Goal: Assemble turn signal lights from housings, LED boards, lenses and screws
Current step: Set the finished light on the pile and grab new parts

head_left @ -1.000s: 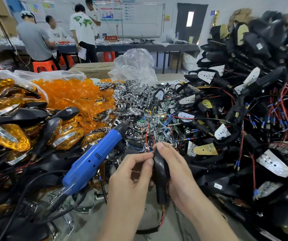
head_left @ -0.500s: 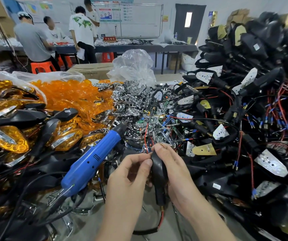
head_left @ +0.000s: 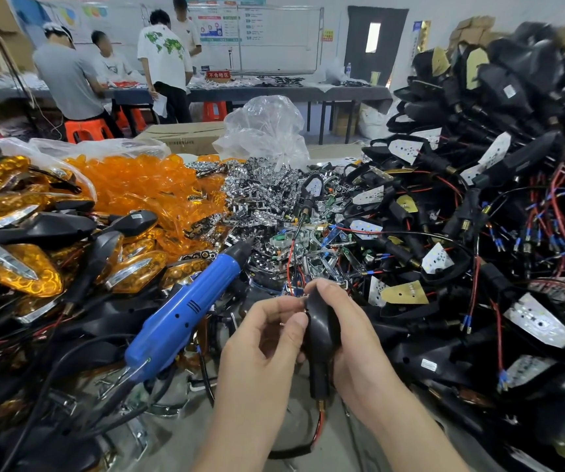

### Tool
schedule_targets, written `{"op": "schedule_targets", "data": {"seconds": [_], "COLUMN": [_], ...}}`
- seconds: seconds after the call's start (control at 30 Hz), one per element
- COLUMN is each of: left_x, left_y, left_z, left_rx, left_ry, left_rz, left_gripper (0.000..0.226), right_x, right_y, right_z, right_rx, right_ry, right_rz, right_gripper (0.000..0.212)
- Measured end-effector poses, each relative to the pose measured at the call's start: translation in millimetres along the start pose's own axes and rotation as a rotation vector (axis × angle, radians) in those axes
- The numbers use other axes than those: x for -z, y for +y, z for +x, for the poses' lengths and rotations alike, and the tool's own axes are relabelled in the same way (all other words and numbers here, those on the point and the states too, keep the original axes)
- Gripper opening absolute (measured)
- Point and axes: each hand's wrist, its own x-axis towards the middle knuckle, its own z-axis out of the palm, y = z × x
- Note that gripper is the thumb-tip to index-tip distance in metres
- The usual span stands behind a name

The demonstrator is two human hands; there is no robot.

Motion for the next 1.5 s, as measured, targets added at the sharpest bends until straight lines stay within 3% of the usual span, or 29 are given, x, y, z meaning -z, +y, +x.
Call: {"op": "schedule_targets", "data": {"seconds": [0.27,0.53,0.83,1.3,1.5], "left_x": [-3,-4,-8,-7,-1], "left_y": [4,8,8,12,9], "left_z": [-3,-4,-6,-5,5], "left_rx": [0.002,-0.008,-0.005,0.011,0.278], "left_ry": [0.019,0.009,0.005,0.025,0.122], "left_rz": [-0.103,-0.159,-0.167,-0.084,-0.284], "left_gripper": [0.014,0.01,0.013,0.013,0.017], "right_x": [-1,1,1,2,1], "right_y": [-3,-4,-2,0,2], "right_z": [0,0,-1,0,4], "right_rx": [-0.099,-0.085,-0.166,-0.035,-0.045], "right_ry": [0.023,-0.011,-0.075,-0.105,-0.081], "right_rz": [0.184,0.307,0.619,0.416,0.397], "right_gripper": [0.025,0.026,0.026,0.026,0.032]}}
